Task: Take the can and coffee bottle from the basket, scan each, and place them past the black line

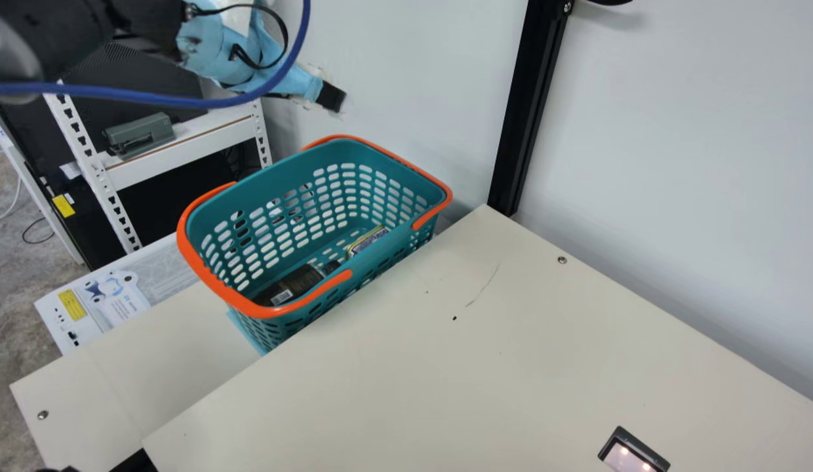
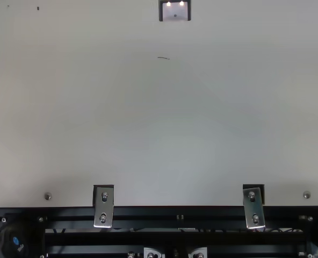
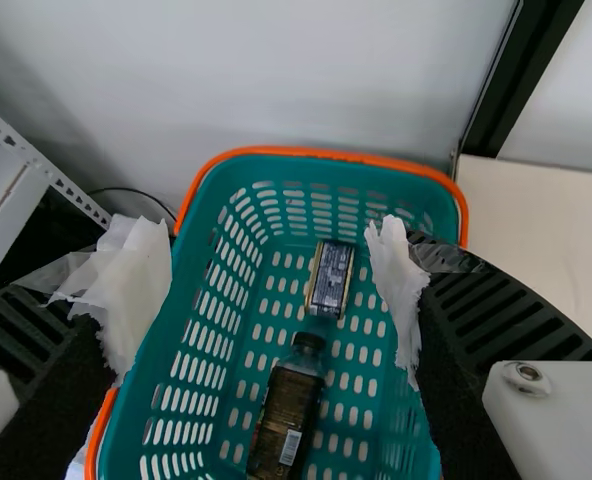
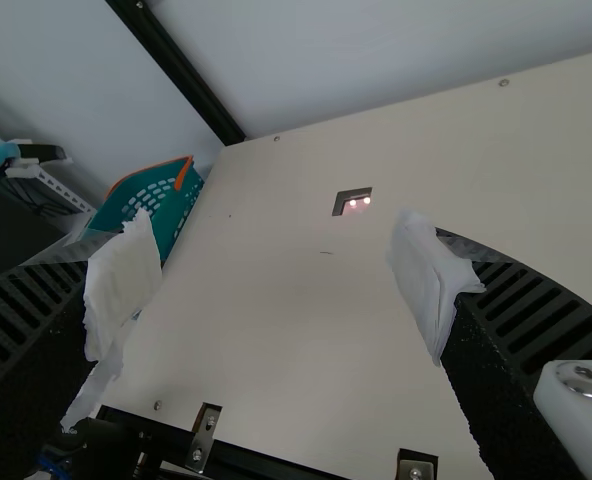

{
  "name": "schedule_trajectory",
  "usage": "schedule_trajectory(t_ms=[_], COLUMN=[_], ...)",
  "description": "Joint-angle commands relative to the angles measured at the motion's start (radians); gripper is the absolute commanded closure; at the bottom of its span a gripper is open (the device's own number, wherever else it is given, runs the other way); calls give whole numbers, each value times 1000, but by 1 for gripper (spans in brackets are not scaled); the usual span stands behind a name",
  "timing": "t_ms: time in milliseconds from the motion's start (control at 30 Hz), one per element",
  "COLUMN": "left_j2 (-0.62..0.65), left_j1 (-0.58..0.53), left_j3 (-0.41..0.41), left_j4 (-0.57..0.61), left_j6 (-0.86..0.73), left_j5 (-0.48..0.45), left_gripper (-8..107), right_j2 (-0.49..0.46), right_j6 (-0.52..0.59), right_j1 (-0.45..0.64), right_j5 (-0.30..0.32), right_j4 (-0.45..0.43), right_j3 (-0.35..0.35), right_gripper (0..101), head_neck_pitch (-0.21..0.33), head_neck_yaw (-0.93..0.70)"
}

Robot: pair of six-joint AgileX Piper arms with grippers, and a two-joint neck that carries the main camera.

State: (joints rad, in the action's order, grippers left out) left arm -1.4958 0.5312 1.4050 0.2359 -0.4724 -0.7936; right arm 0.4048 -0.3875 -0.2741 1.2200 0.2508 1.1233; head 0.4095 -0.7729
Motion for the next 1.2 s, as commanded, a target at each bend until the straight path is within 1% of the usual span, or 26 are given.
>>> schedule_trajectory(t_ms=[0, 133, 333, 567, 733, 800, 833, 933, 1167], left_j2=[-78, -160, -278, -417, -505, -525, -506, -527, -527], left_j1=[4, 5, -3, -9, -27, -35, -31, -35, -35], left_j3=[34, 67, 94, 130, 166, 171, 169, 171, 171], left_j4=[6, -4, -19, -40, -53, -60, -59, -60, -60], left_j6=[-46, -63, -81, -101, -104, -109, -104, -108, -108], left_j5=[-45, -92, -134, -143, -129, -109, -118, -111, -109], left_gripper=[9, 9, 9, 9, 9, 9, 9, 9, 9], right_j2=[0, 0, 0, 0, 0, 0, 0, 0, 0], right_j6=[0, 0, 0, 0, 0, 0, 0, 0, 0], right_j1=[0, 0, 0, 0, 0, 0, 0, 0, 0], right_j5=[0, 0, 0, 0, 0, 0, 0, 0, 0], right_j4=[0, 0, 0, 0, 0, 0, 0, 0, 0], right_j3=[0, 0, 0, 0, 0, 0, 0, 0, 0], right_gripper=[0, 0, 0, 0, 0, 0, 0, 0, 0], head_neck_pitch=[25, 25, 25, 25, 25, 25, 25, 25, 25], head_neck_yaw=[-16, -16, -16, -16, -16, -16, -16, -16, -16])
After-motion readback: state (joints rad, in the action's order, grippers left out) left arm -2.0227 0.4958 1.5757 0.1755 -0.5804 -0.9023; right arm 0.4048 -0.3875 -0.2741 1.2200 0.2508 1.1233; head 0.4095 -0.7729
